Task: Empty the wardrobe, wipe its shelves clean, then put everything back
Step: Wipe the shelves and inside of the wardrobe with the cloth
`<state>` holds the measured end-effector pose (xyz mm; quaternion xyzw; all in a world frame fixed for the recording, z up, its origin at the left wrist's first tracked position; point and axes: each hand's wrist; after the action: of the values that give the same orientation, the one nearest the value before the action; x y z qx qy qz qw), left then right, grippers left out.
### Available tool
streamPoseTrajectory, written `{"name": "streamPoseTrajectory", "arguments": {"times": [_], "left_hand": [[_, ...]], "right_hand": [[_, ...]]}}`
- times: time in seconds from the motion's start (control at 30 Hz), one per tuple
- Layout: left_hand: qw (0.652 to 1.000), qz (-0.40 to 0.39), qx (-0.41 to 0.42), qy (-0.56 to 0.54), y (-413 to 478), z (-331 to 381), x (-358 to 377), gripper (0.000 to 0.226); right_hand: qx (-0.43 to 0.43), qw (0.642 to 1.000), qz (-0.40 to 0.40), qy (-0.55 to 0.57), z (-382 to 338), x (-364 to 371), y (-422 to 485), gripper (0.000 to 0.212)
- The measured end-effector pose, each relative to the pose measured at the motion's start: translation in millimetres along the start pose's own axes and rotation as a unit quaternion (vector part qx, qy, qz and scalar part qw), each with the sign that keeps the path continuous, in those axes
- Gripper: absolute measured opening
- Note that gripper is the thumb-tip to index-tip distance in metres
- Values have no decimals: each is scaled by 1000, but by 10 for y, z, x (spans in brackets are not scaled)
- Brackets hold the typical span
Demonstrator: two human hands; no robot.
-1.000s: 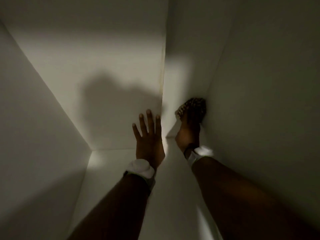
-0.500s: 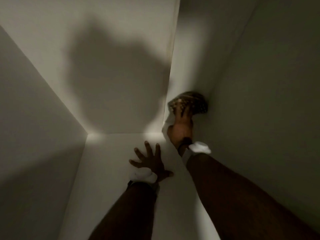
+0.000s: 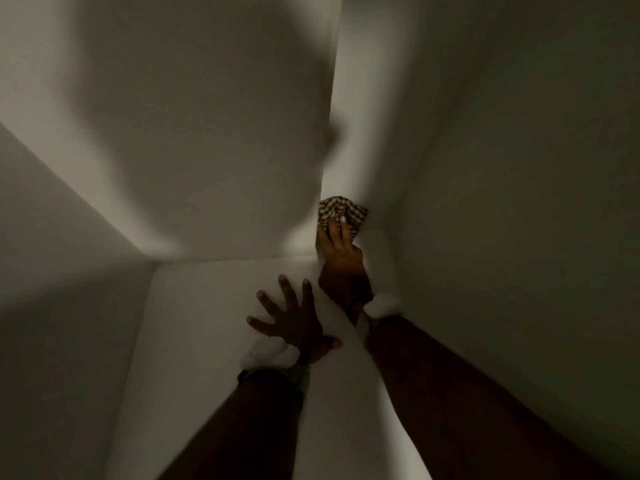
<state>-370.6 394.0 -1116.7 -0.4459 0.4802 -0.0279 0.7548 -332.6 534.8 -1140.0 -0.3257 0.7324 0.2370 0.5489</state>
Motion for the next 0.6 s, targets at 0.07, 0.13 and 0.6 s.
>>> {"name": "streamPoseTrajectory", "arguments": {"times": [0.07,0.13,0.6], "left_hand": [[1000,2,-2,3,-2,15,-3,135],[1000,-5,9,-4,-5,1,-19,135],[1000,27,9,1,-41,26,-31,133]], "right_hand": [[38,999,2,-8,203,119,-19,69],[133,988,44,57,371,224,-85,57],[67,982,128,119,-15,188,-27,43]]}}
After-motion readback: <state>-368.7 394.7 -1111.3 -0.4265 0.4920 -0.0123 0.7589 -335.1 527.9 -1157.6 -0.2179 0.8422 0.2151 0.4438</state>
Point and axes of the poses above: each hand's wrist, its own y-axis towards the middle knuckle, its own x-axis out of the palm, z = x × y, and after that the axes turned 14 degrees about -z, right-handed
